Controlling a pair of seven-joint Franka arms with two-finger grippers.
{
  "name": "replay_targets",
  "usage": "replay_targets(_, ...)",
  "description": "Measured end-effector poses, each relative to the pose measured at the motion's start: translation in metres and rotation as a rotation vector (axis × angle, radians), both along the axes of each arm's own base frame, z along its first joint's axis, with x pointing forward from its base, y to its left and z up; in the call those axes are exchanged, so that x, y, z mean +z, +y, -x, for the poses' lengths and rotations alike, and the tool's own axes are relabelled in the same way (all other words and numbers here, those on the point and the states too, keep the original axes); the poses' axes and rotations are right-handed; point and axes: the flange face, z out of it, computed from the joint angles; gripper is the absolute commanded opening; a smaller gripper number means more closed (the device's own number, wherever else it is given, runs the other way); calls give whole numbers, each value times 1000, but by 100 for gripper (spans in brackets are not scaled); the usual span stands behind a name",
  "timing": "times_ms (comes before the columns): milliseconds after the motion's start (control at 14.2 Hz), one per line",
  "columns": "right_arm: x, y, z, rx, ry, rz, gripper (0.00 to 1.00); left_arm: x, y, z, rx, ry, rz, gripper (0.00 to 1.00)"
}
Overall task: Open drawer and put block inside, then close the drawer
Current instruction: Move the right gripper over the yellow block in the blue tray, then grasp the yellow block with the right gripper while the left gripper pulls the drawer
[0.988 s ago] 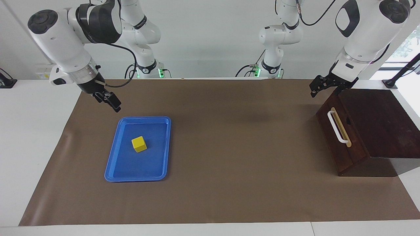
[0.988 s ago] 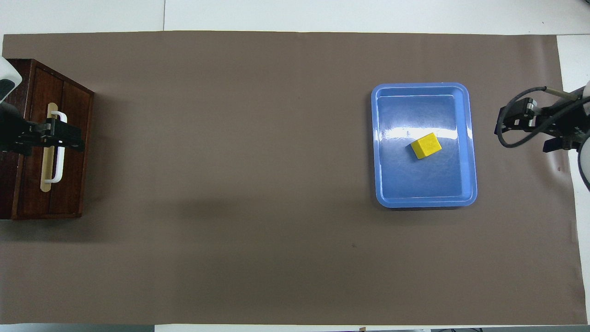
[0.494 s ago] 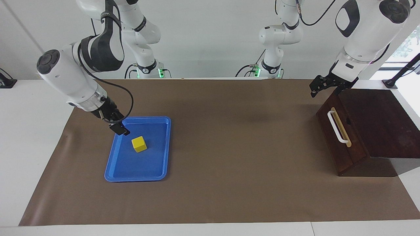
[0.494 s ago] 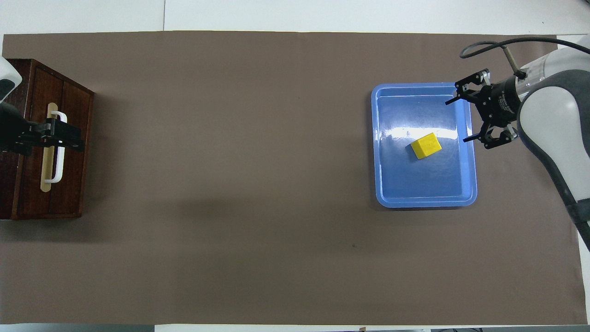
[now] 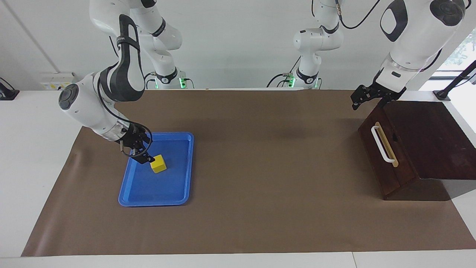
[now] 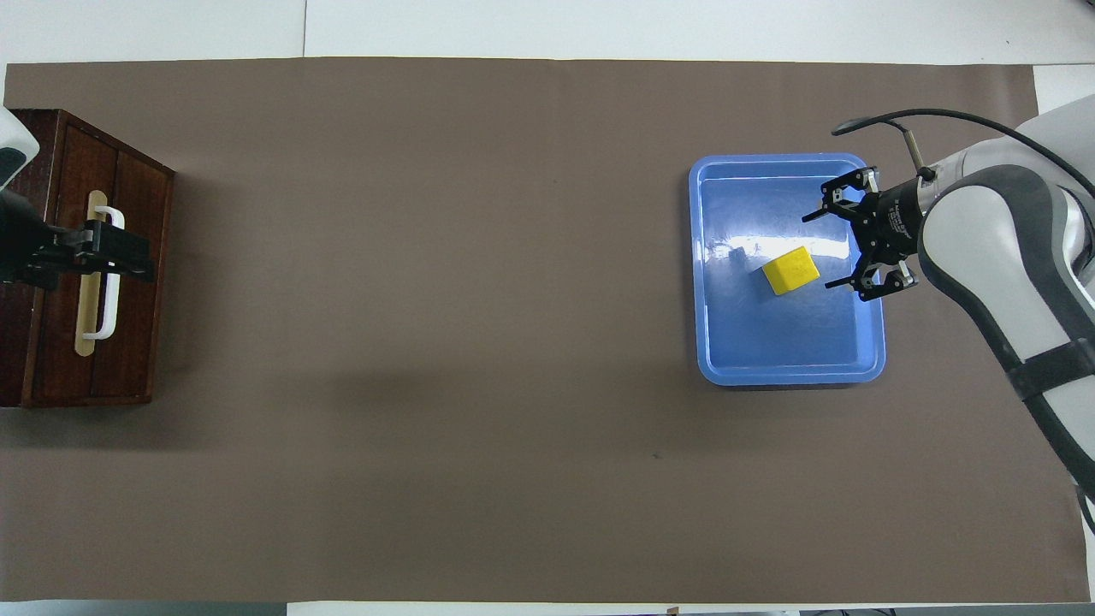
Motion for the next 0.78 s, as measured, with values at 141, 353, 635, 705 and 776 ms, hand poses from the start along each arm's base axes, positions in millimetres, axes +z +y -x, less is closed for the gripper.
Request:
replay_targets(141, -14, -7, -1, 36, 1, -20, 94, 0, 3, -1, 17, -5, -15, 100)
replay_targets(353, -45, -32, -3, 86, -4, -88, 94, -7, 9, -9, 11, -76, -88, 100)
replay_targets(635, -74, -50, -4, 151, -14, -134, 94, -63, 16, -20, -43, -123, -214, 100)
replay_targets(705, -76, -49, -4, 156, -16, -143, 94, -77, 17, -23, -59, -129, -233, 100)
replay_targets(776, -79, -48, -4, 160, -16, -150, 94, -92, 18, -27, -79, -127, -260, 100)
